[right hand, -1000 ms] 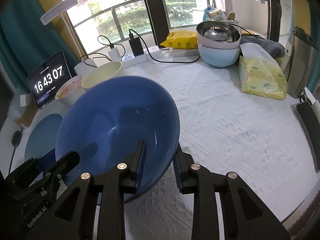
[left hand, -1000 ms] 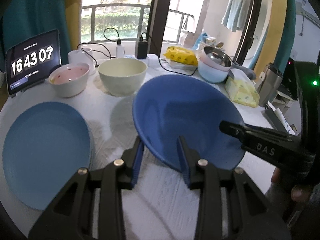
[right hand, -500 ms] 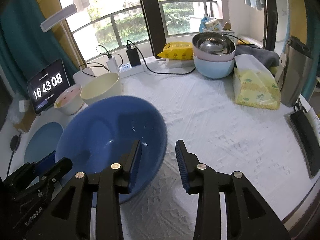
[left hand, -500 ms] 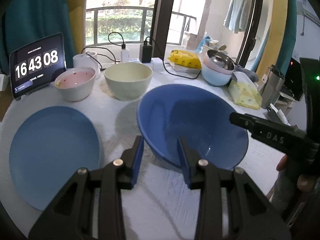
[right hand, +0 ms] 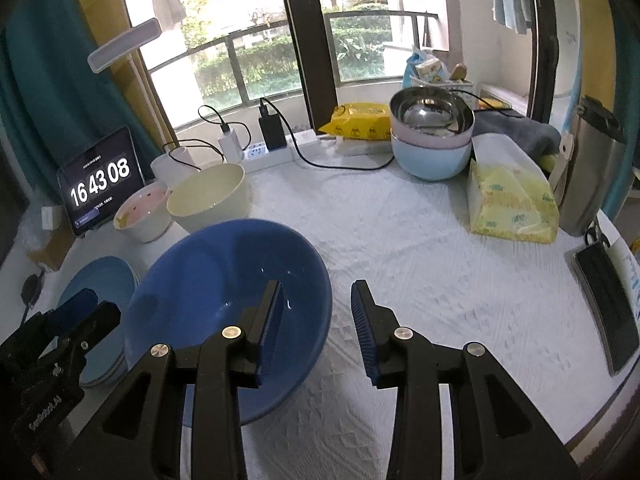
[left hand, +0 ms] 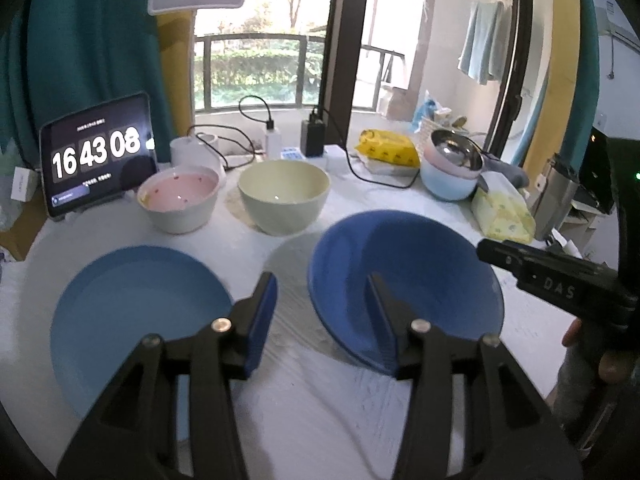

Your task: Organize plates and bowls

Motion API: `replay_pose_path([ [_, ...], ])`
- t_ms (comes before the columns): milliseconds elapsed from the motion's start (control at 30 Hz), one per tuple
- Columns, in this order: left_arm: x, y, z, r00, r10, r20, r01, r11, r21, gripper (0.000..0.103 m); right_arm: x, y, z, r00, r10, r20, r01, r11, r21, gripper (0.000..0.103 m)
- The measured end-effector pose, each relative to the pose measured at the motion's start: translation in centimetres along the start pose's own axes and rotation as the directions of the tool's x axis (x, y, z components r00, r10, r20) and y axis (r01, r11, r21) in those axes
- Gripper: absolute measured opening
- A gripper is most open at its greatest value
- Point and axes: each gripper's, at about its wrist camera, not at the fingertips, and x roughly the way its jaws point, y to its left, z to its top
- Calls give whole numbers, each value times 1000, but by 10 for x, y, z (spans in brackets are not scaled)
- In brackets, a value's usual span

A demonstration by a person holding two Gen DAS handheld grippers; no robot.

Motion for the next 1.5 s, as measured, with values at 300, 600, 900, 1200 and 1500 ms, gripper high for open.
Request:
replay_pose_path([
  [300,-7,12,22,999,32,43,-31,999,-14,47,-5,6,15,999,6,31,-5,1000,-23,37],
  [600,-9,21,41,996,50,74,-48,999,-25,47,-9,14,32,998,18,62,-15,999,-50,37],
  [900,-8,34,60,991,85,107,-81,996,-37,47,-9,16,55,995,11,97,-4,997,-73,37],
  [1200,-6,39,77,986,93,138,-89,995,-38,47,4,22,76,994,27,106,-18,996,-88,37],
  [1500,11,45,93,988,100,115,-96,994,-46,47,21,35,91,993,52,101,-41,993,-112,37],
])
